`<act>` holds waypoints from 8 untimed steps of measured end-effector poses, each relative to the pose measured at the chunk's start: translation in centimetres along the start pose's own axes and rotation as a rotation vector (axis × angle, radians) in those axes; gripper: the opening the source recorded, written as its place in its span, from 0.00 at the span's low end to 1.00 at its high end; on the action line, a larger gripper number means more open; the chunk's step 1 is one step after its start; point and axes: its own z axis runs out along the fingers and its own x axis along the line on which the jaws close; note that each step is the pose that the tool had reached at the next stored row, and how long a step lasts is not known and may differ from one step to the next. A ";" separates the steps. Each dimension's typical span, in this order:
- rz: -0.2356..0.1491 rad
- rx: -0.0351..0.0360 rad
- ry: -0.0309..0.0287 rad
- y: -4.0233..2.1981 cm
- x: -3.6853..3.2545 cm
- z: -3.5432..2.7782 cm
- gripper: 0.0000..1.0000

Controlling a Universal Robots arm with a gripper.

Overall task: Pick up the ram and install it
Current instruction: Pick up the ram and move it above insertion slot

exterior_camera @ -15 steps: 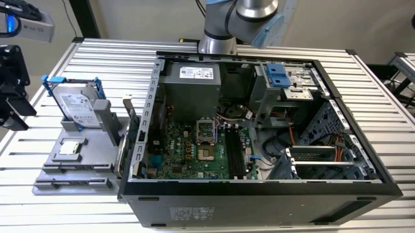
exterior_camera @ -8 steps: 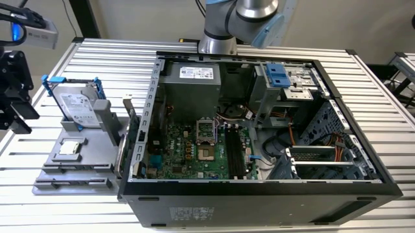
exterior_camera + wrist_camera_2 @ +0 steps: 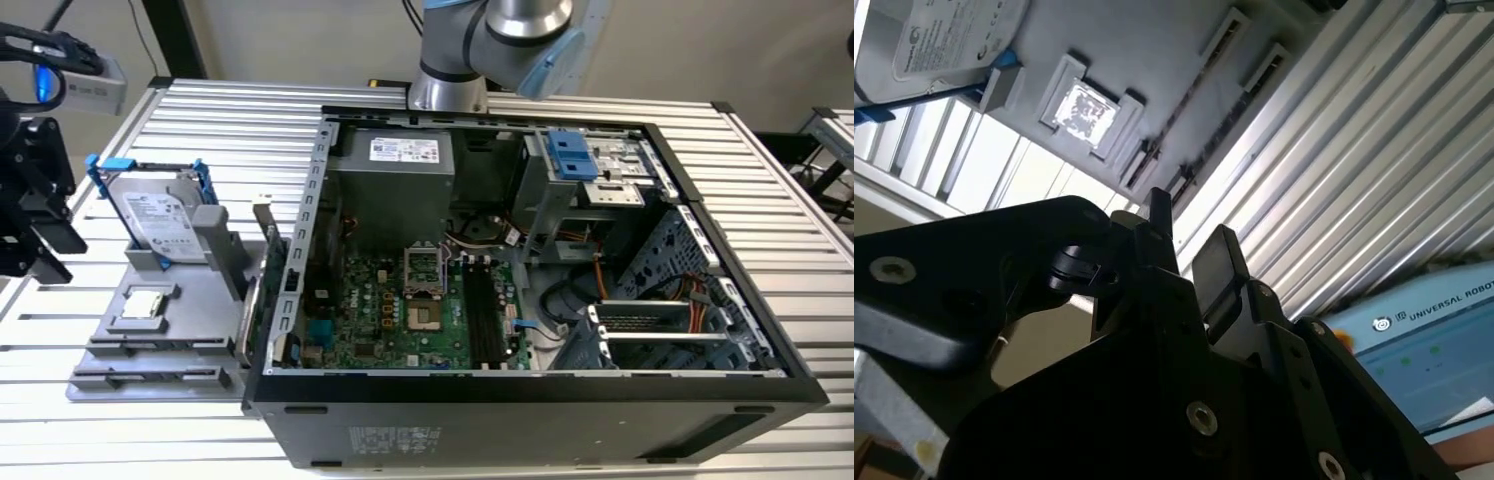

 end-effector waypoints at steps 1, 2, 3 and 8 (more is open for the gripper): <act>0.000 0.0000 0.0003 0.00 0.01 0.16 1.00; 0.000 0.0000 0.0009 -0.01 0.01 0.32 1.00; 0.000 0.0000 0.0017 -0.01 0.01 0.49 1.00; 0.000 -0.0002 0.0059 -0.02 0.04 1.40 1.00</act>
